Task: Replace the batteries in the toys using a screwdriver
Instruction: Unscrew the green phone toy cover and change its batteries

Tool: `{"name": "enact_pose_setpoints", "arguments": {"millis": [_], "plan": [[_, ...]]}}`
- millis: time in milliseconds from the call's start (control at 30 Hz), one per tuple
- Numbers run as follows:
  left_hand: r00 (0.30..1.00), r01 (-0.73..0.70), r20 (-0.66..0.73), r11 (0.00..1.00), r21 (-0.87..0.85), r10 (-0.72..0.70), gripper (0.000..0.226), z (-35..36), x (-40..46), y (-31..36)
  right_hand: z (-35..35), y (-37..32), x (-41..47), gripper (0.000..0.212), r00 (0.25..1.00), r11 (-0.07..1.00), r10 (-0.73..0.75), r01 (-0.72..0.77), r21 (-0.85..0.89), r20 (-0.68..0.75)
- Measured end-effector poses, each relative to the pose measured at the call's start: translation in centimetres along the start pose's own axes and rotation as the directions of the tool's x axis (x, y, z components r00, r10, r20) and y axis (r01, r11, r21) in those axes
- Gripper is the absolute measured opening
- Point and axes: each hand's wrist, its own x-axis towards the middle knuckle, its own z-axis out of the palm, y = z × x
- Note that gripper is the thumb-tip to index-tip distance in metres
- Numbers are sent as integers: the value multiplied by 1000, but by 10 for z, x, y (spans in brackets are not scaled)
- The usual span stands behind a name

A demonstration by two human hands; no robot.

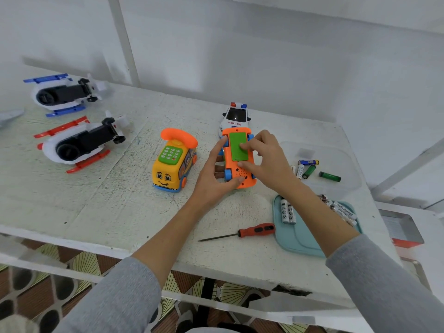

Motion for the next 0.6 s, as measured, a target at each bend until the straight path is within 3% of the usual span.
{"name": "enact_pose_setpoints", "arguments": {"millis": [200,333,467,600], "plan": [[1000,-13,-1,999,45,13,89,1,0,0,4,0,-6,13,987,984,-147,140,-107,-59],[1000,-25,3,998,66,25,90,0,-1,-1,5,-1,-10,19,969,962,-242,234,-140,-41],[999,-36,7,997,71,36,89,-1,0,-2,0,5,-13,33,979,972,-205,205,-111,17],[999,-53,10,998,44,53,91,1,0,-2,-7,7,-10,18,986,986,-141,148,-80,87]]}}
